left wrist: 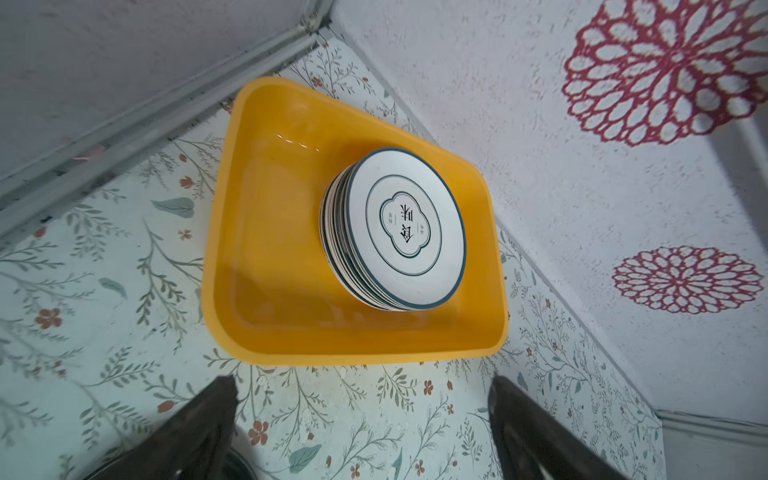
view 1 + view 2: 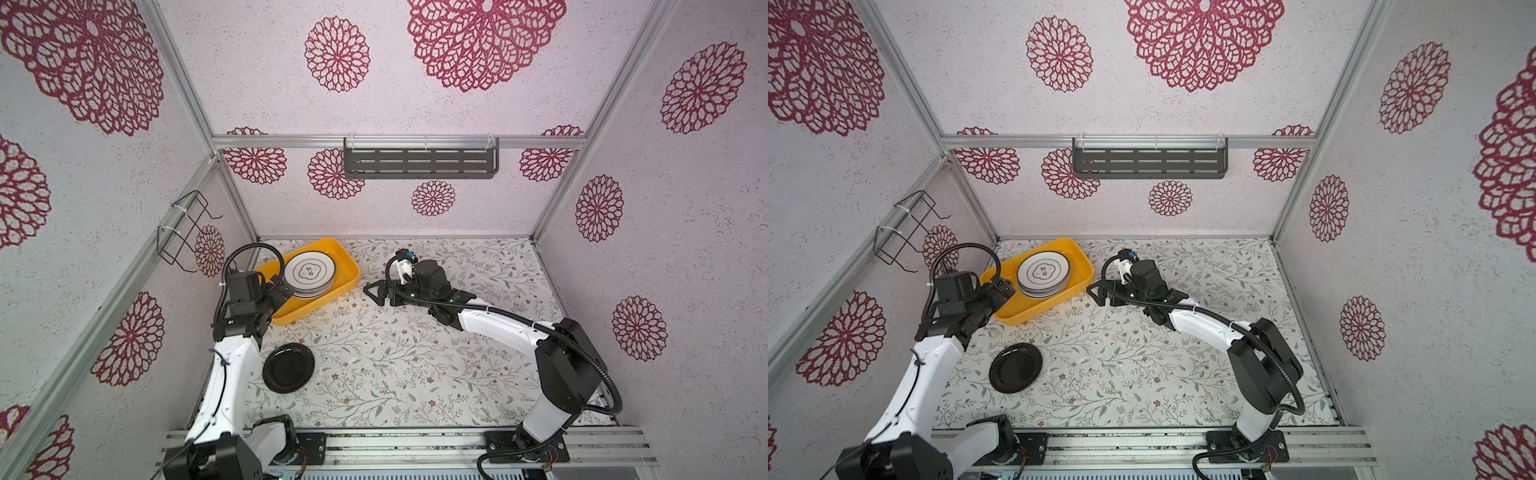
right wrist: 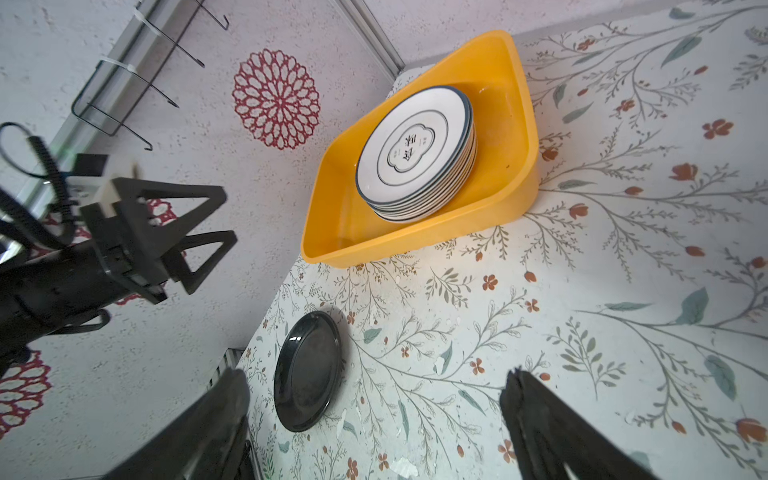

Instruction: Place the plates into the plastic bin on the countertop

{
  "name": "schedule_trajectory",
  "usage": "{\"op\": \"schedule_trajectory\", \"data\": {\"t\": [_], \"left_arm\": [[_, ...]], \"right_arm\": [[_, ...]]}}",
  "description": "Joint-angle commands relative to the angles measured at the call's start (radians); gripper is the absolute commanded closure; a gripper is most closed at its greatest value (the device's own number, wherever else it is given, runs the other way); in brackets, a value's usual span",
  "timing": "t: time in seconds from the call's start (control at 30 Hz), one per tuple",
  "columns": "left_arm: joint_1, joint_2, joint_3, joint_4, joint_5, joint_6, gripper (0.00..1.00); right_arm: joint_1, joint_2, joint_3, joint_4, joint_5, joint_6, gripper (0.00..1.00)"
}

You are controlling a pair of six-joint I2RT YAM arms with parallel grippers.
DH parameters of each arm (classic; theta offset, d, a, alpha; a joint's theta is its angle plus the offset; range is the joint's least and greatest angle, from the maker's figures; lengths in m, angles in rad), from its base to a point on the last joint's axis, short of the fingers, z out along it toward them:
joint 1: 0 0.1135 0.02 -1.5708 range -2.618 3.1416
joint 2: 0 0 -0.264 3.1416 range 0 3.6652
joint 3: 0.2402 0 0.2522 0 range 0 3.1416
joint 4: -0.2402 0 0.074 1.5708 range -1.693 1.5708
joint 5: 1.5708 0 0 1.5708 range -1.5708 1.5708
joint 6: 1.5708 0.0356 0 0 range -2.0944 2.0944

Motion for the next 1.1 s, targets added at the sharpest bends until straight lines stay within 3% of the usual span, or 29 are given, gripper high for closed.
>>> {"op": "schedule_trajectory", "data": {"t": [0.0, 0.17, 0.47, 0.73, 1.07], "left_arm": [[-0.003, -0.091, -0.041, -0.116, -0.108, -0.026, 0.03], [0.033, -0.157, -0.118, -0.229, -0.14, -0.082, 0.03], [0.139, -0.246, -0.316, -0.248, -0.099, -0.158, 0.03], [0.188, -0.303, -0.446, -0.193, -0.077, -0.197, 0.03], [0.202, -0.231, -0.509, -0.077, 0.051, -0.162, 0.03]], "right_arm": [[-0.002, -0.029, -0.01, 0.082, -0.019, 0.037, 0.01], [0.002, 0.004, -0.016, 0.129, -0.082, 0.058, 0.01], [0.087, 0.183, 0.032, 0.198, -0.178, 0.135, 0.01], [0.153, 0.356, 0.149, 0.219, -0.234, 0.187, 0.01], [0.155, 0.438, 0.194, 0.239, -0.244, 0.242, 0.01]]}}
